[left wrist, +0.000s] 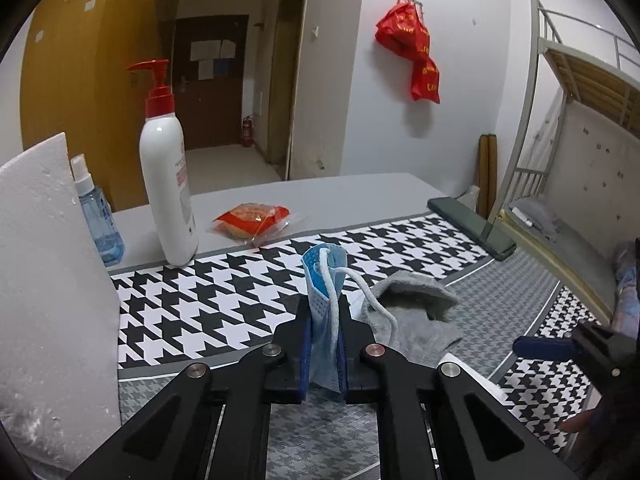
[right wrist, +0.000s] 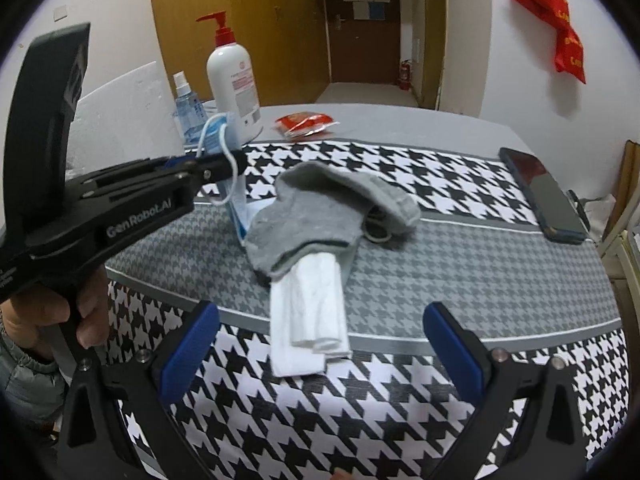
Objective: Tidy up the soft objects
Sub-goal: 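Close the left tool on the blue mask while the right tool grasps the white tissue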
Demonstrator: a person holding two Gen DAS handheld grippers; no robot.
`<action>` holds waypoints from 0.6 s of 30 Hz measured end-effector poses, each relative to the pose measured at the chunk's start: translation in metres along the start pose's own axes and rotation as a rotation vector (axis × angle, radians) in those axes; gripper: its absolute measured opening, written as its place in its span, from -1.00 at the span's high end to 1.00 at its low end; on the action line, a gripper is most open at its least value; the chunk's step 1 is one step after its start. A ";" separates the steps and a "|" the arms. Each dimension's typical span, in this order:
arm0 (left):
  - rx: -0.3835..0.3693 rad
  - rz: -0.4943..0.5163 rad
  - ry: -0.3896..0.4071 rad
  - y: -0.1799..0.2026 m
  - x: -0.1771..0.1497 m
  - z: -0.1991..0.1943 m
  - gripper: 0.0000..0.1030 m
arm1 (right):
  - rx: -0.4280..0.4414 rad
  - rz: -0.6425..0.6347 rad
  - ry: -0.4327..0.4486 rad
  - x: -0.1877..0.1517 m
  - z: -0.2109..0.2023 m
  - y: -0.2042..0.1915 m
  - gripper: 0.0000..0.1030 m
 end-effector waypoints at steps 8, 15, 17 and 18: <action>-0.002 -0.021 -0.011 -0.002 -0.003 -0.001 0.78 | 0.020 -0.025 0.011 0.001 -0.001 -0.008 -0.58; 0.004 -0.023 -0.006 -0.003 -0.001 -0.002 0.78 | 0.026 0.032 -0.040 -0.010 0.005 -0.001 0.45; 0.008 -0.024 -0.005 -0.004 -0.001 -0.003 0.78 | 0.019 0.032 -0.045 -0.010 0.003 -0.001 0.61; 0.010 -0.026 -0.004 -0.005 0.000 -0.003 0.78 | 0.019 0.032 -0.045 -0.010 0.003 -0.001 0.66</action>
Point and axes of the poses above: each gripper's, at about its wrist camera, not at the fingertips, and z roughly the way its jaws point, y to its right, x to its top, the point moved 7 cm from there along z, roughly the way its jaws point, and after that the axes turned 11 degrees about y, right-handed, at the moved point
